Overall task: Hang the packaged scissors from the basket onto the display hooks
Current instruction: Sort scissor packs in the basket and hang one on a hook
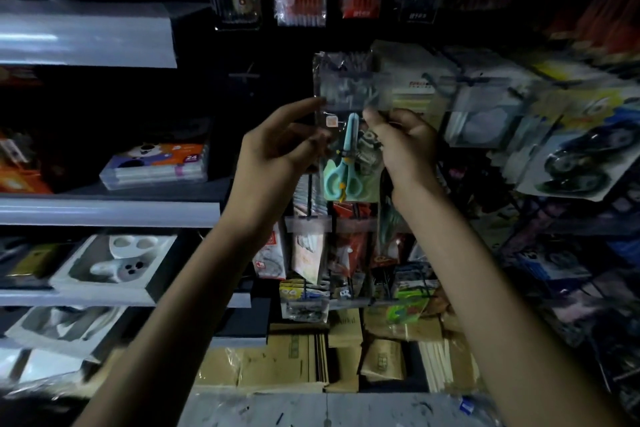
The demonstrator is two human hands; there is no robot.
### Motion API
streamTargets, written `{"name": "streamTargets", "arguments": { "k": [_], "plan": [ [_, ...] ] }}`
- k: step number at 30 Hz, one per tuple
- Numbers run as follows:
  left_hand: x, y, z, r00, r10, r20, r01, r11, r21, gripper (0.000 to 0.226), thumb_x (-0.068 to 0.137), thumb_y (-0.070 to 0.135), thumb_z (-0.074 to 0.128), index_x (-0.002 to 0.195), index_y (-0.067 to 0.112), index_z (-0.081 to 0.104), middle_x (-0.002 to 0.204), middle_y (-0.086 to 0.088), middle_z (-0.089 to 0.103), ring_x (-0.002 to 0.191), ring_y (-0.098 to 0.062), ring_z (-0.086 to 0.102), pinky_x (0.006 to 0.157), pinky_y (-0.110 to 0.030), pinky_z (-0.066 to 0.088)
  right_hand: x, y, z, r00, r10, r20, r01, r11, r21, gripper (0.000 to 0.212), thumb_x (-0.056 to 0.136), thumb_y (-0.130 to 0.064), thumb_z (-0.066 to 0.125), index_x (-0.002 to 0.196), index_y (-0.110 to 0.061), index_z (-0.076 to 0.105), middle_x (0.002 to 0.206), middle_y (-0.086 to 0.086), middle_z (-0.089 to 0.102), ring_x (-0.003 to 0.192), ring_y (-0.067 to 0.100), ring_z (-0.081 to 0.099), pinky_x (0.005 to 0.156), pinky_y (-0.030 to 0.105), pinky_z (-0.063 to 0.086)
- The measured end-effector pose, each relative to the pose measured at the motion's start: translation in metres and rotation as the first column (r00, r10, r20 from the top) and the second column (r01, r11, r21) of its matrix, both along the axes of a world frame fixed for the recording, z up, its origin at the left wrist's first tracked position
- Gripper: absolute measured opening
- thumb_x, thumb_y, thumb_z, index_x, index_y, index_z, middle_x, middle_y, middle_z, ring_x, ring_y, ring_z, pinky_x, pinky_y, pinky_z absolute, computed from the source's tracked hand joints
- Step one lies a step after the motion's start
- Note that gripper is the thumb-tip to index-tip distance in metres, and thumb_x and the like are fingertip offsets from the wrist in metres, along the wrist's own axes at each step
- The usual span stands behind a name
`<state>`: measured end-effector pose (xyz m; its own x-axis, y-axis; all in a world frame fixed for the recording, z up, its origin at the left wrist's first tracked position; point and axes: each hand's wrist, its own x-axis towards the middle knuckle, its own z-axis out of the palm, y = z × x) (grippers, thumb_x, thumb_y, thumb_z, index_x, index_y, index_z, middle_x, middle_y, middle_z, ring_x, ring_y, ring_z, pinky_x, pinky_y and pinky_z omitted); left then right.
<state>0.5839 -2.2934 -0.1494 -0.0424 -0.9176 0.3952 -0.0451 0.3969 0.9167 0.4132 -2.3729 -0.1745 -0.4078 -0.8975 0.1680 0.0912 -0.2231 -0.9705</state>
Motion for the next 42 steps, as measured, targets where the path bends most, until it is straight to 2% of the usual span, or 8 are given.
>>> {"name": "streamTargets", "arguments": {
  "k": [6, 11, 16, 21, 24, 28, 37, 42],
  "plan": [
    [0.003, -0.017, -0.046, 0.992, 0.114, 0.053, -0.115, 0.993, 0.018, 0.031, 0.102, 0.010, 0.065, 0.132, 0.019, 0.068, 0.103, -0.006, 0.074, 0.100, -0.018, 0.072, 0.087, -0.036, 0.060, -0.005, -0.002, -0.002, 0.999, 0.047, 0.018, -0.048, 0.997, 0.055, 0.022, 0.083, -0.031, 0.084, 0.093, -0.014, 0.076, 0.090, 0.000, 0.078, 0.087, 0.014, 0.073, 0.077, 0.030, 0.056],
    [-0.004, -0.031, -0.077, 0.977, 0.161, 0.139, -0.181, 0.972, 0.149, 0.059, 0.086, 0.054, 0.077, 0.139, 0.033, 0.060, 0.123, 0.006, 0.070, 0.114, -0.013, 0.069, 0.093, -0.036, 0.060, -0.006, -0.001, 0.001, 0.996, 0.074, 0.040, -0.078, 0.993, 0.093, 0.026, 0.083, -0.032, 0.084, 0.097, -0.011, 0.078, 0.097, 0.005, 0.079, 0.099, 0.025, 0.074, 0.094, 0.045, 0.056],
    [-0.015, -0.028, -0.082, 0.997, 0.078, 0.019, -0.080, 0.971, 0.226, 0.020, 0.093, 0.020, 0.078, 0.109, 0.029, 0.071, 0.102, -0.001, 0.079, 0.094, -0.017, 0.077, 0.071, -0.023, 0.058, -0.006, 0.005, 0.000, 0.995, 0.097, 0.026, -0.100, 0.987, 0.127, 0.029, 0.081, -0.041, 0.084, 0.095, -0.016, 0.079, 0.098, 0.008, 0.079, 0.101, 0.031, 0.072, 0.094, 0.047, 0.056],
    [-0.016, -0.029, -0.079, 0.992, 0.100, -0.074, -0.074, 0.954, 0.289, 0.019, 0.091, 0.010, 0.079, 0.110, 0.012, 0.074, 0.097, -0.004, 0.080, 0.087, -0.022, 0.078, 0.064, -0.027, 0.060, -0.011, 0.016, -0.003, 0.977, 0.151, -0.149, -0.129, 0.981, 0.147, 0.028, 0.087, -0.035, 0.080, 0.102, -0.012, 0.074, 0.083, 0.000, 0.074, 0.074, 0.007, 0.068, 0.062, 0.017, 0.050],
    [-0.016, -0.027, -0.078, 0.988, 0.103, -0.114, -0.062, 0.947, 0.314, 0.021, 0.090, 0.011, 0.080, 0.109, 0.016, 0.073, 0.097, -0.003, 0.081, 0.088, -0.020, 0.078, 0.065, -0.026, 0.059, -0.017, 0.029, -0.022, 0.947, 0.185, -0.264, -0.139, 0.973, 0.186, 0.035, 0.087, -0.023, 0.081, 0.116, -0.007, 0.070, 0.090, 0.006, 0.075, 0.079, 0.016, 0.071, 0.062, 0.016, 0.052],
    [-0.017, -0.026, -0.080, 0.974, 0.135, -0.180, -0.068, 0.940, 0.334, 0.029, 0.087, 0.006, 0.081, 0.112, 0.010, 0.067, 0.101, -0.011, 0.078, 0.090, -0.023, 0.078, 0.066, -0.027, 0.061, -0.025, 0.051, -0.047, 0.928, 0.206, -0.309, -0.150, 0.969, 0.194, 0.027, 0.090, -0.013, 0.076, 0.116, -0.013, 0.070, 0.089, -0.006, 0.071, 0.075, 0.000, 0.067, 0.060, 0.007, 0.049],
    [-0.026, -0.024, -0.098, 0.954, 0.170, -0.245, -0.103, 0.959, 0.264, 0.024, 0.091, 0.004, 0.076, 0.110, 0.018, 0.072, 0.105, -0.005, 0.079, 0.103, -0.027, 0.076, 0.092, -0.051, 0.062, -0.011, 0.065, -0.077, 0.956, -0.061, -0.287, 0.074, 0.997, 0.033, 0.025, 0.090, -0.026, 0.076, 0.108, -0.040, 0.067, 0.098, -0.011, 0.077, 0.087, 0.007, 0.073, 0.070, 0.033, 0.059],
    [-0.032, -0.015, -0.101, 0.945, 0.184, -0.269, -0.113, 0.959, 0.260, 0.036, 0.096, 0.007, 0.072, 0.120, 0.034, 0.072, 0.117, -0.001, 0.076, 0.114, -0.014, 0.071, 0.089, -0.023, 0.060, -0.003, 0.055, -0.079, 0.961, -0.137, -0.242, 0.139, 0.990, -0.011, 0.017, 0.090, -0.020, 0.076, 0.100, -0.033, 0.072, 0.092, -0.013, 0.076, 0.086, 0.001, 0.072, 0.073, 0.026, 0.057]
  ]
}}
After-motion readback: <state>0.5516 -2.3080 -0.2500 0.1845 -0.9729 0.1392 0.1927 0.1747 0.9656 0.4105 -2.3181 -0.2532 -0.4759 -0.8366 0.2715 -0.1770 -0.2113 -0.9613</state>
